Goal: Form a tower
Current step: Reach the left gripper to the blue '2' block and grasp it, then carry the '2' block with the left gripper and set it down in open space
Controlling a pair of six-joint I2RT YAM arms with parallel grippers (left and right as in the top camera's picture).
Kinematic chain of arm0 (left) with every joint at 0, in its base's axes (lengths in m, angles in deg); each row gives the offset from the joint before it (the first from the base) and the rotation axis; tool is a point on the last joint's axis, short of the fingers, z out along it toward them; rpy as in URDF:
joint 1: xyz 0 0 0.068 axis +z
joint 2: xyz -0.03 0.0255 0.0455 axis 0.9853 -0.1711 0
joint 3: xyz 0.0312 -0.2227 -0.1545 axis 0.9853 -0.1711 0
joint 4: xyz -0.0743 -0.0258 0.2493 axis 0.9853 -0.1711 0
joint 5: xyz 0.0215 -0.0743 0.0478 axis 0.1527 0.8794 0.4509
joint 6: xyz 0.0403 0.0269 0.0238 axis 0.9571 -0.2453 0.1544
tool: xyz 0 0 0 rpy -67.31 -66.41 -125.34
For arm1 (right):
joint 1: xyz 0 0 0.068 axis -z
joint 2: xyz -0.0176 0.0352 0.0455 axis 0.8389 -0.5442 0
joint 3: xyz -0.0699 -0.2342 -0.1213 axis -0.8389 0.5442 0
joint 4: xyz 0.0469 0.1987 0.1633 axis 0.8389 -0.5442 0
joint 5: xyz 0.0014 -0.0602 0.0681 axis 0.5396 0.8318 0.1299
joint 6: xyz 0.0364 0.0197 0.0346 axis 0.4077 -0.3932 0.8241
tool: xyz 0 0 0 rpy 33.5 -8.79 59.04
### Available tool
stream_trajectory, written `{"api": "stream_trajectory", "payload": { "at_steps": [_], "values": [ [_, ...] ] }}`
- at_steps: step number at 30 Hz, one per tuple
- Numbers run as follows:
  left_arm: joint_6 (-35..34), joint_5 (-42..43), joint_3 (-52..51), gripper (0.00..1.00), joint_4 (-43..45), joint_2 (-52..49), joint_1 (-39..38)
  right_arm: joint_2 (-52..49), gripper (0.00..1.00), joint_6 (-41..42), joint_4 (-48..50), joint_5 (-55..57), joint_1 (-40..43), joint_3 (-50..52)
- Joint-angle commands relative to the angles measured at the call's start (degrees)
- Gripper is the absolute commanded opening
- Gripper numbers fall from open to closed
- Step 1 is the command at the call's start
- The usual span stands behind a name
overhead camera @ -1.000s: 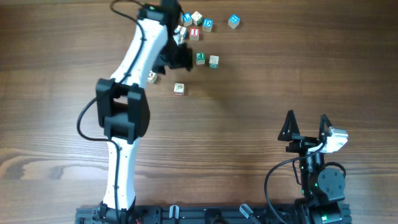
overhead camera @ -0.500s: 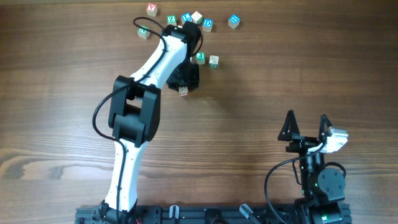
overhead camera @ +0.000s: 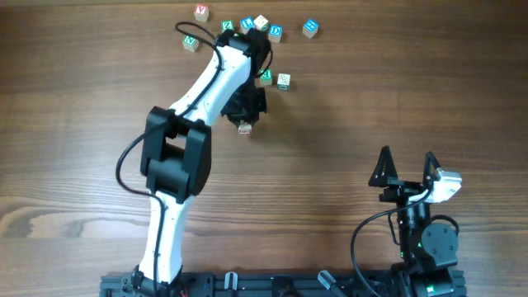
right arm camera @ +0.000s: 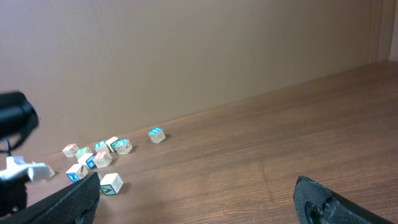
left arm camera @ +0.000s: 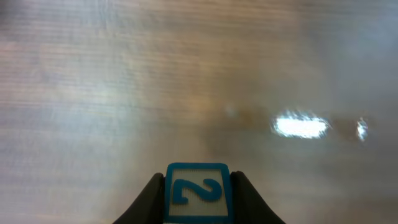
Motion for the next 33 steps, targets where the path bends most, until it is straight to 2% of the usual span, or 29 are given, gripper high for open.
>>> {"api": "stream_trajectory", "payload": {
  "at_steps": [1,8,14,18,25,30,33],
  "values": [
    [-1.2,-0.6,-0.1,0.21,-1.8,4.7,-2.5,0.3,1.00,-1.0,0.3,0.6,0.2,0.1],
    [-3.0,-1.1,-1.4,0.21,-4.9,11.0,-5.9,0.3,1.00,-1.0,0.3,0.6,0.2,0.1],
    [-6.4,-1.9,-12.8,0.22,4.9,12.3,-8.2,0.3,1.00,-1.0,0.3,0.6,0.2,0.1],
    [-7.0,-2.3,-20.5,0.23,15.7,12.3,-5.6,0.3,1.00,-1.0,0.3,0.6,0.2,0.1],
    [-6.7,-2.7,-25.2,0.26,20.5,12.3,-3.2,0.3,1.00,-1.0,0.3,0.6,0.2,0.1],
    [-5.5,-2.7,-28.0,0.30,24.5,12.3,-3.8,0.3,1.00,-1.0,0.3,0.6,0.2,0.1],
    [-5.4,-2.7,-28.1,0.43,24.5,12.3,-3.8,0.3,1.00,-1.0,0.3,0.6,0.2,0.1]
  ]
}}
